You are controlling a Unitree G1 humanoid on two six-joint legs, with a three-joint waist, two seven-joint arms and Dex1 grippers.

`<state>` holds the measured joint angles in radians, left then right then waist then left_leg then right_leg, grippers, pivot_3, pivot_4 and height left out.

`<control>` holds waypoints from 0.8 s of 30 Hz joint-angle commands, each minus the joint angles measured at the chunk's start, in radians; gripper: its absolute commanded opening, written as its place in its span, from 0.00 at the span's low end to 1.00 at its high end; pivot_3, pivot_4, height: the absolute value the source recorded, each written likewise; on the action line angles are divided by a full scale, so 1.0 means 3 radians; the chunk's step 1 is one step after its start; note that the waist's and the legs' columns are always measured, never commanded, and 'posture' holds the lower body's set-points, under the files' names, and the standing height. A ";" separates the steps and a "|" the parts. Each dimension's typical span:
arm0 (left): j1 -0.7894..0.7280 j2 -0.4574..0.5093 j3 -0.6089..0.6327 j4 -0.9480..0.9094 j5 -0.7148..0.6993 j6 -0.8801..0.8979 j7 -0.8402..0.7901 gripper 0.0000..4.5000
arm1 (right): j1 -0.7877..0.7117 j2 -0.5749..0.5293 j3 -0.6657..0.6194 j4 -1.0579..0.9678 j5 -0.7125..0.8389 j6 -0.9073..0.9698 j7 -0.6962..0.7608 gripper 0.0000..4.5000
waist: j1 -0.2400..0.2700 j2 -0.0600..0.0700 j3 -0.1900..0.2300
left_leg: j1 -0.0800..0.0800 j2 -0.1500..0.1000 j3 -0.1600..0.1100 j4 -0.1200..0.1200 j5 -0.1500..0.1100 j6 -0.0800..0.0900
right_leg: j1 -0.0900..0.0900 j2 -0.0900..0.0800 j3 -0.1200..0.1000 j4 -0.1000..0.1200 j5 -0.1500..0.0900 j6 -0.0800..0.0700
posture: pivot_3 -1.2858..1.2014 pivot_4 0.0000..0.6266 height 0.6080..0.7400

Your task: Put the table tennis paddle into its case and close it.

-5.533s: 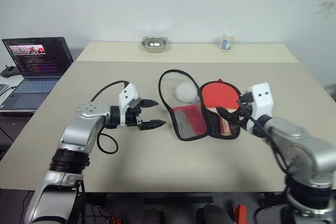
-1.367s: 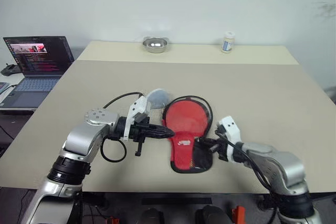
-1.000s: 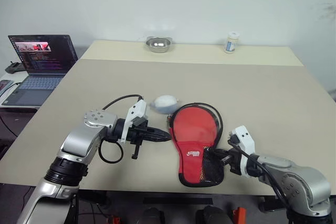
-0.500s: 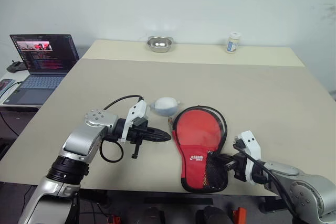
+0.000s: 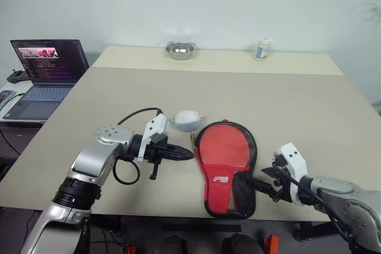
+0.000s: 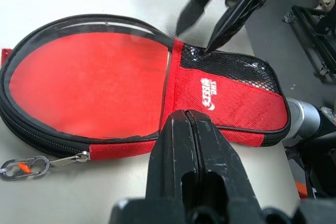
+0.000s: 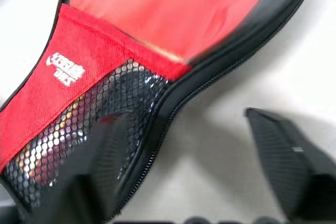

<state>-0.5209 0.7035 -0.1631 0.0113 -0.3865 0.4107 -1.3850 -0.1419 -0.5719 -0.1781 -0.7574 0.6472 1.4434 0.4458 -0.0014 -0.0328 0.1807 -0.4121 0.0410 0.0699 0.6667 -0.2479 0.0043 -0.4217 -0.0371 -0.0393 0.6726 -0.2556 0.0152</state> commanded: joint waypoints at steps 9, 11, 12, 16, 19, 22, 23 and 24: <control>0.0060 0.0001 0.0212 -0.0012 0.0021 -0.0080 0.0352 0.00 | -0.1044 0.0152 0.0727 0.1088 -0.0296 -0.1416 0.0493 1.00 | -0.0014 -0.0003 -0.0002 | 0.0004 0.0014 -0.0002 -0.0003 0.0000 0.0000 | 0.0000 0.0017 0.0000 -0.0001 0.0000 0.0000 | 0.52 0.24 1.00; 0.0075 0.0011 0.0231 -0.0007 0.0042 -0.0078 0.0421 0.00 | -0.1084 0.0277 0.0935 0.1343 -0.0435 -0.1664 0.0523 1.00 | -0.0014 -0.0002 -0.0001 | 0.0003 0.0014 0.0000 -0.0003 0.0000 0.0000 | -0.0001 0.0018 0.0001 -0.0001 -0.0001 -0.0002 | 0.52 0.24 1.00; 0.0082 0.0020 0.0235 -0.0005 0.0054 -0.0090 0.0440 0.00 | -0.1097 0.0320 0.1000 0.1431 -0.0488 -0.1761 0.0541 1.00 | -0.0014 -0.0002 -0.0001 | -0.0001 0.0014 0.0002 -0.0003 0.0000 0.0000 | -0.0005 0.0017 0.0003 0.0000 0.0000 -0.0003 | 0.52 0.24 1.00; 0.0021 -0.0054 0.0392 0.0027 -0.0021 0.0021 0.0688 0.14 | -0.1113 0.0500 0.1234 0.1824 -0.0714 -0.2095 0.0574 1.00 | -0.0012 -0.0003 -0.0001 | -0.0008 0.0009 0.0003 0.0001 0.0000 0.0000 | -0.0008 0.0011 0.0003 -0.0001 0.0009 -0.0018 | 0.52 0.24 1.00; -0.0143 -0.0149 0.0505 0.0157 -0.0004 0.0005 0.0930 0.36 | -0.1104 0.0633 0.1342 0.2062 -0.0863 -0.2263 0.0542 1.00 | -0.0007 -0.0003 -0.0001 | -0.0008 0.0008 0.0003 0.0007 0.0000 0.0000 | -0.0008 0.0009 0.0002 0.0002 0.0009 -0.0018 | 0.52 0.24 1.00; -0.0419 -0.0239 0.0420 0.0542 0.0351 -0.0256 0.1277 0.58 | -0.1112 0.0730 0.1386 0.2148 -0.0939 -0.2322 0.0535 1.00 | 0.0003 -0.0003 -0.0001 | -0.0008 0.0009 0.0000 0.0013 0.0000 0.0000 | -0.0007 0.0009 -0.0001 0.0009 0.0009 -0.0017 | 0.52 0.24 1.00; -0.0483 -0.0248 0.0368 0.0638 0.0442 -0.0330 0.1309 0.66 | -0.1111 0.0742 0.1403 0.2158 -0.0968 -0.2336 0.0549 1.00 | 0.0000 -0.0003 -0.0001 | -0.0008 0.0008 -0.0002 0.0018 0.0000 0.0000 | -0.0005 0.0009 -0.0004 0.0012 0.0008 -0.0016 | 0.52 0.24 1.00; -0.0538 -0.0268 0.0330 0.0720 0.0510 -0.0411 0.1326 0.72 | -0.1112 0.0739 0.1431 0.2165 -0.1011 -0.2353 0.0557 1.00 | -0.0002 -0.0003 -0.0001 | -0.0007 0.0009 -0.0001 0.0019 0.0000 0.0000 | -0.0005 0.0010 -0.0003 0.0012 0.0008 -0.0016 | 0.52 0.24 1.00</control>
<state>-0.6552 0.6297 -0.0561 0.2080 -0.2680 0.3356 -1.0085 -0.4609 -0.3486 0.2463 -0.1067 0.3607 0.7597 0.6086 -0.0020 -0.0336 0.1803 -0.4143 0.0436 0.0698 0.6723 -0.2478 0.0042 -0.4232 -0.0342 -0.0399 0.6764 -0.2530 0.0101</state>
